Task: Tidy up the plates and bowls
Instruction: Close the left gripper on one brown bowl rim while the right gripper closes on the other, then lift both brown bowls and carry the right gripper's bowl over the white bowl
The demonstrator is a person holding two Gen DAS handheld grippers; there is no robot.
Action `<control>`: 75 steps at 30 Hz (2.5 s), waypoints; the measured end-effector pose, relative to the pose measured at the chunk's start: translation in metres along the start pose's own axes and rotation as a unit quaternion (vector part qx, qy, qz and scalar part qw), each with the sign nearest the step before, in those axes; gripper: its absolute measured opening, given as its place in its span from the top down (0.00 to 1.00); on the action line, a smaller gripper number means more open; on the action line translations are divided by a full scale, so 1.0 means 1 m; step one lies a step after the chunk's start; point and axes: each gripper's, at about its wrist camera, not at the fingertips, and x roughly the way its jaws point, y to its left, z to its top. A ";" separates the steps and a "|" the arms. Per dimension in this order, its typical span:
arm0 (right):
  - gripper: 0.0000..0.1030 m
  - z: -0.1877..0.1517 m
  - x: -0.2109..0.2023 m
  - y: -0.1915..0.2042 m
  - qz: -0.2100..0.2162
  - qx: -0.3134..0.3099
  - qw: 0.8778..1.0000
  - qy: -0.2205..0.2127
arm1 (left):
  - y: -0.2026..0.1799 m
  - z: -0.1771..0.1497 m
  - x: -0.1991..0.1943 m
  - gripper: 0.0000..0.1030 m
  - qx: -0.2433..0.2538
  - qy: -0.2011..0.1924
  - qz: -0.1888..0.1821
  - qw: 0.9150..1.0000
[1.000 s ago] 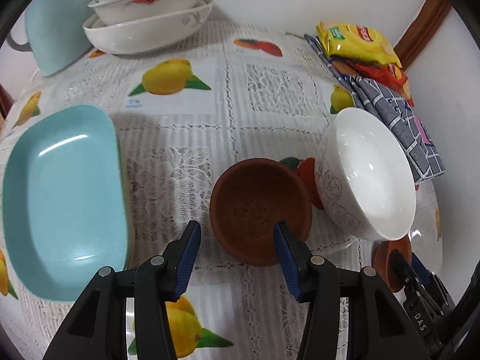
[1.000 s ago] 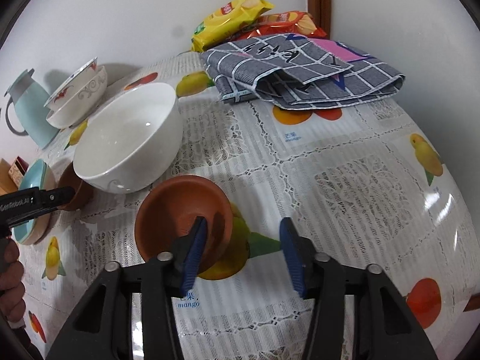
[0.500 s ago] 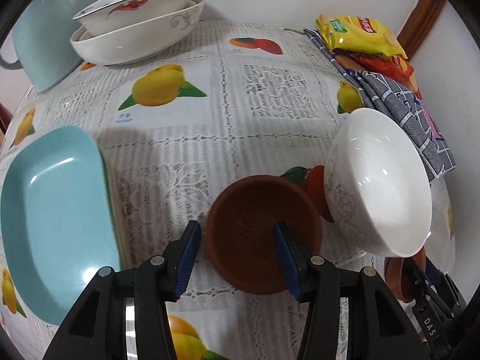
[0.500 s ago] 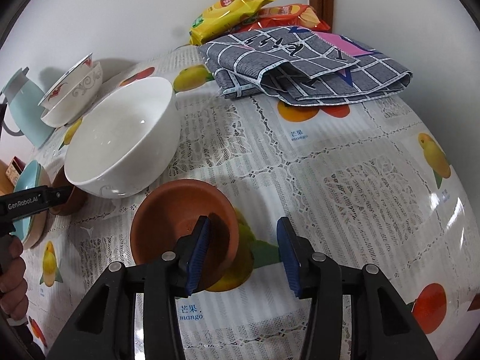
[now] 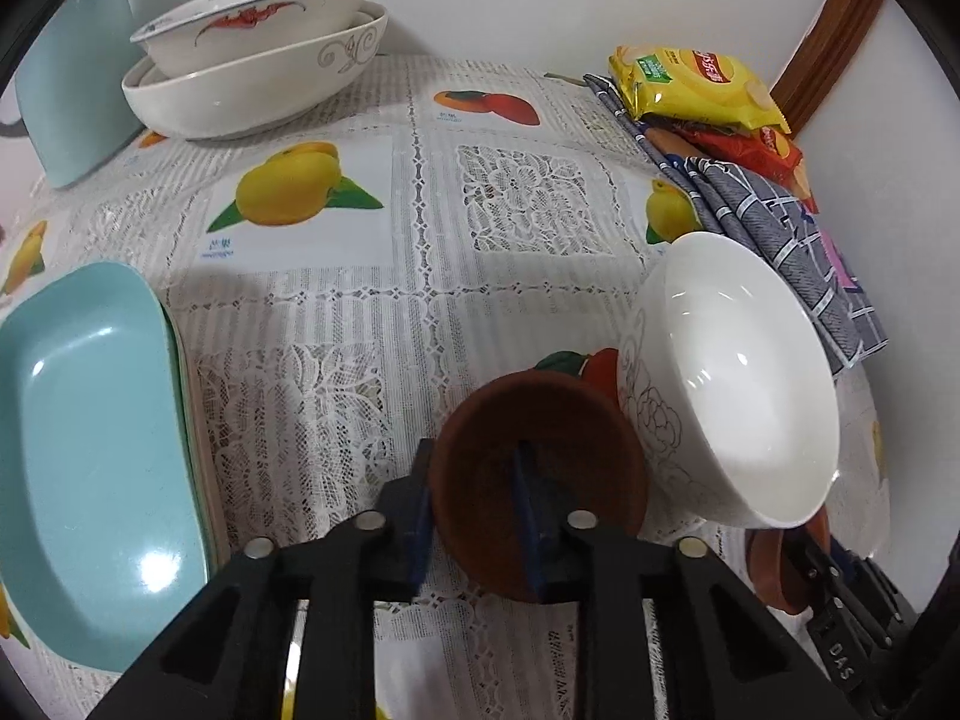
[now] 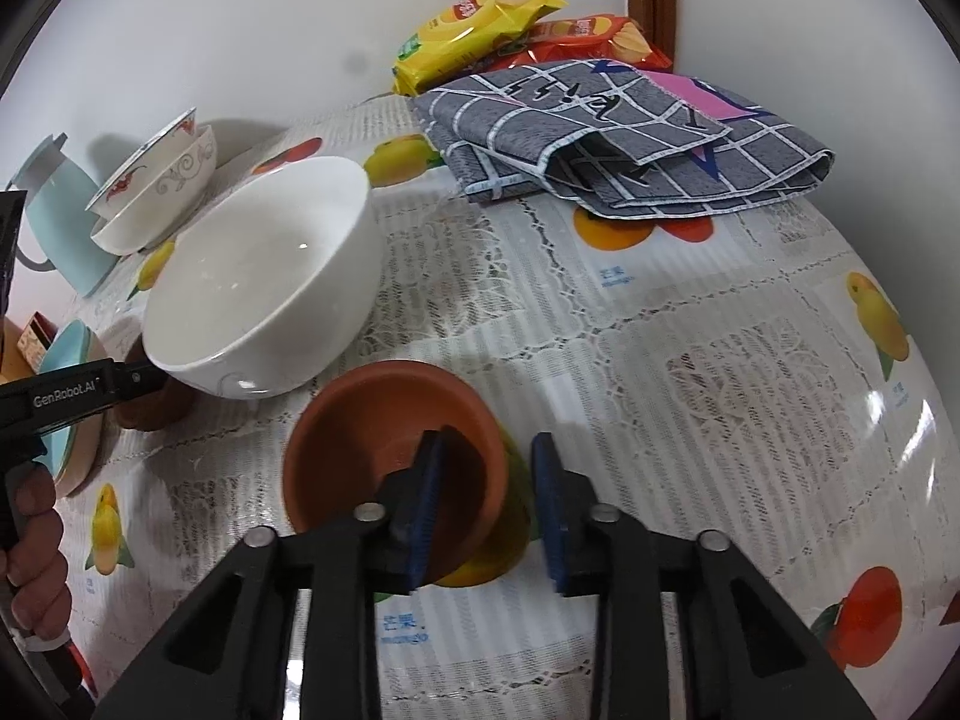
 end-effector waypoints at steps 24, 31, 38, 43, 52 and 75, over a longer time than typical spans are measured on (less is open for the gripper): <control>0.92 -0.004 -0.049 0.018 -0.006 0.000 0.999 -0.046 | 0.003 -0.017 -0.056 0.92 0.008 -0.031 -0.045 0.998; 0.92 -0.004 -0.080 0.022 -0.004 0.002 0.998 -0.070 | 0.004 -0.024 -0.086 0.92 0.009 -0.049 -0.044 0.998; 0.92 -0.005 -0.111 0.025 -0.009 0.009 0.996 -0.091 | 0.006 -0.031 -0.124 0.92 0.016 -0.077 -0.051 0.996; 0.92 -0.006 -0.127 0.026 -0.011 0.015 0.995 -0.097 | 0.007 -0.037 -0.145 0.92 0.017 -0.085 -0.063 0.994; 0.92 -0.009 -0.151 0.029 -0.010 0.020 0.993 -0.116 | 0.009 -0.043 -0.173 0.92 0.024 -0.101 -0.061 0.993; 0.92 0.014 -0.168 0.055 -0.014 -0.002 0.990 -0.143 | 0.028 -0.034 -0.198 0.92 0.024 -0.123 -0.059 0.990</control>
